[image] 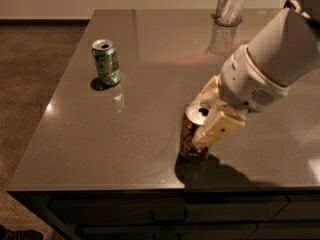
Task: Move orange can near green can
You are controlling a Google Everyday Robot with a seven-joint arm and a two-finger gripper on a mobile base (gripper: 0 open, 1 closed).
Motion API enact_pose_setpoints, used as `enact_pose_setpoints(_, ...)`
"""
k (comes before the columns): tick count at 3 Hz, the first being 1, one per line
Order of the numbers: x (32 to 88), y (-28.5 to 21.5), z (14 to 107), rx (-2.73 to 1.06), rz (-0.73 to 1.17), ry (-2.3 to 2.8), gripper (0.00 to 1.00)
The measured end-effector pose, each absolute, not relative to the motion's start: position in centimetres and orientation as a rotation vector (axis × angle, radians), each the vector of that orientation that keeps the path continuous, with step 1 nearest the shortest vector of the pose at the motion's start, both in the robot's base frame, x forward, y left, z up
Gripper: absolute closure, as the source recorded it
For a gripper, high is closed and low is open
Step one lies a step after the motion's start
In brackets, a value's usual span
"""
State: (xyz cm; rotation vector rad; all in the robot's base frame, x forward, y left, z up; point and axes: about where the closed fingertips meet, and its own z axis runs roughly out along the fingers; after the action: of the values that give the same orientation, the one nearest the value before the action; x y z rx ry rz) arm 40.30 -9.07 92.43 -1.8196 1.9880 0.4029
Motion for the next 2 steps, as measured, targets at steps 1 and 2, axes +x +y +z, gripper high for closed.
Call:
enact_pose_setpoints(1, 41.9, -7.7, 94.3, -1.806, 0.378, 1.978, 0.95)
enact_pose_setpoints(2, 44.9, -5.4, 95.8, -1.774, 0.352, 1.971, 1.0)
